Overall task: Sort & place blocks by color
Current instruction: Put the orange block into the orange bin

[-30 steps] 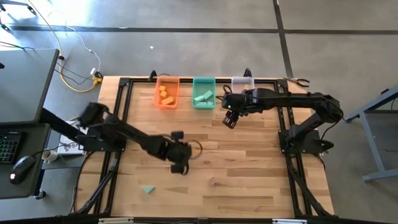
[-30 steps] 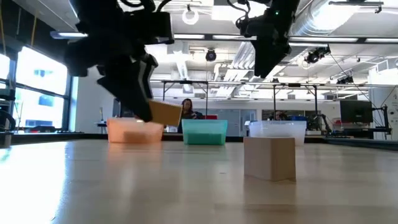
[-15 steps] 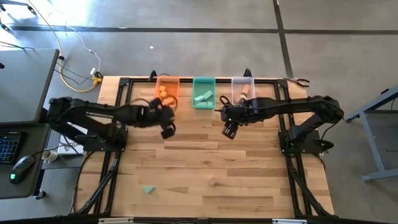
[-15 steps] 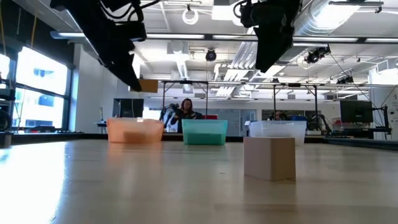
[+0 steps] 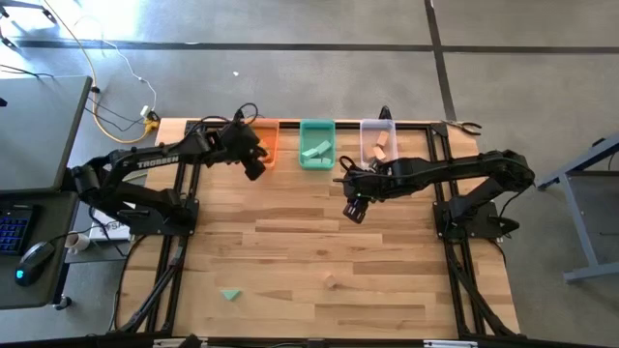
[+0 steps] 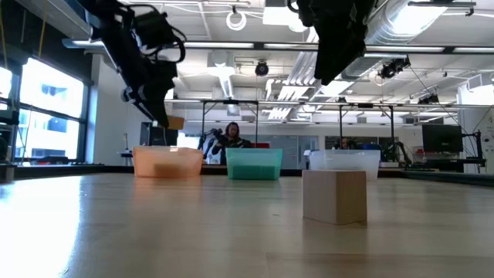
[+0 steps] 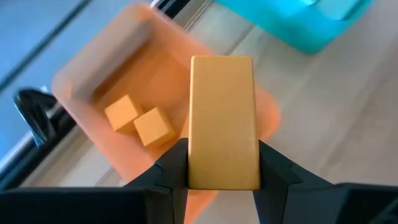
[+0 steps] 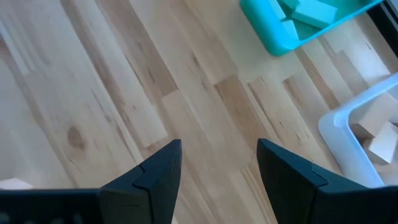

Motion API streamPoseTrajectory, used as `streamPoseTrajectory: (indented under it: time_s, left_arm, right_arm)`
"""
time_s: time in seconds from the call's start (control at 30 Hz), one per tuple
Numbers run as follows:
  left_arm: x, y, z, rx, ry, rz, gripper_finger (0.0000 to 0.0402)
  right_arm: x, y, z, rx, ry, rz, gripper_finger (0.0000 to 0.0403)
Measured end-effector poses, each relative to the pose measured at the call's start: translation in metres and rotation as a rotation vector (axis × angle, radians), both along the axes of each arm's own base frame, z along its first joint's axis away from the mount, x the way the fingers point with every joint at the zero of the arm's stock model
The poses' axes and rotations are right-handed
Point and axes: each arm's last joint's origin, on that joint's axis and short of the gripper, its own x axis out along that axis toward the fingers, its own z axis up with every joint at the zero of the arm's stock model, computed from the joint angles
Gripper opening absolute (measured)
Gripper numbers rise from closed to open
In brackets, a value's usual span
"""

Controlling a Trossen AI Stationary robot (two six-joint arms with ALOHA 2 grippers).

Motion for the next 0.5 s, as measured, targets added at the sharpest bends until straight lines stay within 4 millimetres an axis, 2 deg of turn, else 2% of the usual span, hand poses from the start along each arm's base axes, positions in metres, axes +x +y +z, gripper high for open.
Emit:
streamPoseTrajectory:
  time_s: [0.27, 0.5]
  left_arm:
    - [-0.004, 0.034, -0.021, -0.072, -0.027, 0.057, 0.0123]
    - [-0.004, 0.046, -0.028, -0.059, -0.043, 0.089, 0.0138]
  right_arm:
    - [0.003, 0.003, 0.001, 0.009, -0.033, -0.002, 0.0195]
    - [0.003, 0.003, 0.001, 0.013, -0.036, -0.014, 0.0195]
